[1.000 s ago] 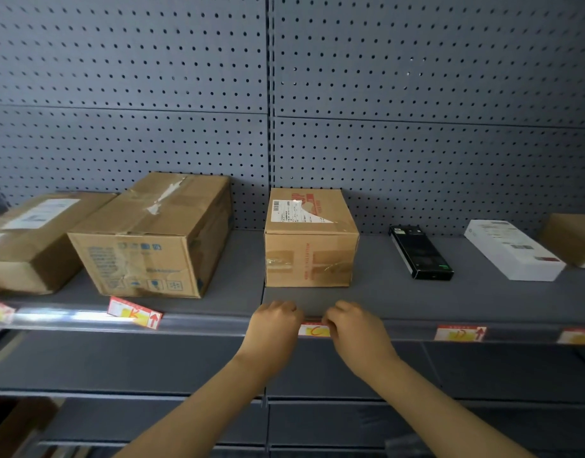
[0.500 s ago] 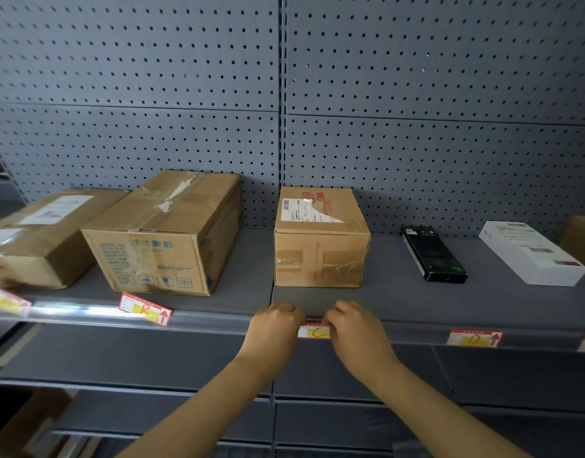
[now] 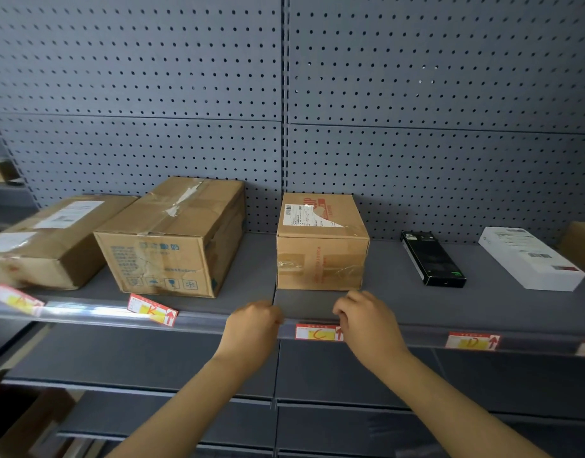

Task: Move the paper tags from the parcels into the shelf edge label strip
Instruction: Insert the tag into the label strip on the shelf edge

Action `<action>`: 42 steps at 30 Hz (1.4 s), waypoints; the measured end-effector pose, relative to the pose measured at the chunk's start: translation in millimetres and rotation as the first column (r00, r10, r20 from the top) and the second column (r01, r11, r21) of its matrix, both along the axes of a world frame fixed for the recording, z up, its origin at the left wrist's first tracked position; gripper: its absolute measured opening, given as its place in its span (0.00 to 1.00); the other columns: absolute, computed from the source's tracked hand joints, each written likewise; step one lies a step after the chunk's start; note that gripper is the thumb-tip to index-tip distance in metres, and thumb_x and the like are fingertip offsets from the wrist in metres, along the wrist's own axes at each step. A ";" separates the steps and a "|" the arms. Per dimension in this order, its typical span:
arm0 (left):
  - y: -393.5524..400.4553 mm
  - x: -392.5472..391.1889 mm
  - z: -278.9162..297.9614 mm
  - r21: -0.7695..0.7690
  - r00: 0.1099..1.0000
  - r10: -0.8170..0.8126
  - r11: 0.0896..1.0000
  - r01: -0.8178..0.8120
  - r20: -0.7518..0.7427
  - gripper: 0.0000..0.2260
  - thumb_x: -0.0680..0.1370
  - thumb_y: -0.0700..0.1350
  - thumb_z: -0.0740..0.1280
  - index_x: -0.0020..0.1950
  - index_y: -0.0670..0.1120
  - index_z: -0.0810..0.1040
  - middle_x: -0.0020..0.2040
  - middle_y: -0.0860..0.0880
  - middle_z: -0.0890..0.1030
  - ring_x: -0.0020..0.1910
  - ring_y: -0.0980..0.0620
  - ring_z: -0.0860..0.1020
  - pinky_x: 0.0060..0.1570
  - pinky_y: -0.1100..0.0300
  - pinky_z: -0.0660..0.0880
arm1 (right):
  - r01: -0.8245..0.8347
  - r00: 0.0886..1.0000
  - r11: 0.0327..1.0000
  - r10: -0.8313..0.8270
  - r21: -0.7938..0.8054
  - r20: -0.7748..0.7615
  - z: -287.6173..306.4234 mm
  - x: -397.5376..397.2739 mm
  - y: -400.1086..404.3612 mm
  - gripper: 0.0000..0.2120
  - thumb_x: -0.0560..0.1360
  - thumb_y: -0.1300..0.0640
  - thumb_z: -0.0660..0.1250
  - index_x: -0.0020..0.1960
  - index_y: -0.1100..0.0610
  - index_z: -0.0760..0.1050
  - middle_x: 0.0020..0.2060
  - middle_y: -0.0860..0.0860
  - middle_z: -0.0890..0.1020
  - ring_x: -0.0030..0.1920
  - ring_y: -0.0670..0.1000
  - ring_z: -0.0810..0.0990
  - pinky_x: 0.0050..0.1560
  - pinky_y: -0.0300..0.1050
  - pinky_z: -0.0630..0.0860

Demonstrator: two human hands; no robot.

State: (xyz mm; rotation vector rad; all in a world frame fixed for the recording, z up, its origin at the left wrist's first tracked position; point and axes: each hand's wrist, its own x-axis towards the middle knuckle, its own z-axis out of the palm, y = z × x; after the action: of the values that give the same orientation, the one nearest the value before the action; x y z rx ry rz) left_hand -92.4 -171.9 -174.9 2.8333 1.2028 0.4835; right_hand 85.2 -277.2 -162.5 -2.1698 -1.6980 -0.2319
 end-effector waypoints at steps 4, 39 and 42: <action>0.1 -24.2 2.4 0.013 0.998 0.053 0.999 -0.053 -0.038 0.10 0.76 0.37 0.64 0.51 0.48 0.83 0.51 0.48 0.81 0.48 0.46 0.81 0.39 0.59 0.71 | -0.066 0.998 0.998 0.066 0.000 0.007 -3.0 -26.9 13.7 0.12 0.61 0.70 0.73 0.36 0.54 0.78 0.34 0.49 0.79 0.37 0.51 0.77 0.29 0.45 0.74; 163.7 -221.3 24.4 0.077 0.991 -0.046 0.995 0.056 -0.126 0.10 0.60 0.40 0.78 0.36 0.51 0.81 0.34 0.52 0.81 0.31 0.50 0.80 0.25 0.63 0.67 | 0.063 0.991 0.996 -0.070 -0.064 -0.113 -1.8 -266.9 165.7 0.07 0.75 0.61 0.64 0.51 0.53 0.78 0.50 0.48 0.79 0.51 0.50 0.76 0.45 0.45 0.75; 161.8 -217.7 19.6 0.008 0.992 -0.058 0.998 0.059 -0.111 0.07 0.67 0.37 0.73 0.40 0.48 0.80 0.38 0.50 0.82 0.36 0.47 0.81 0.29 0.61 0.68 | 0.054 0.993 0.996 -0.061 -0.073 -0.098 -0.8 -264.9 165.7 0.09 0.75 0.63 0.63 0.51 0.54 0.78 0.50 0.49 0.79 0.52 0.51 0.76 0.47 0.45 0.74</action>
State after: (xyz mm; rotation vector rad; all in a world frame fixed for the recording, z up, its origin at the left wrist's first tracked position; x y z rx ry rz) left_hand -310.0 -10.1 -155.3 2.9302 1.1330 0.3350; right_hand -179.7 -111.5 -163.3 -2.2436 -1.6131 -0.0782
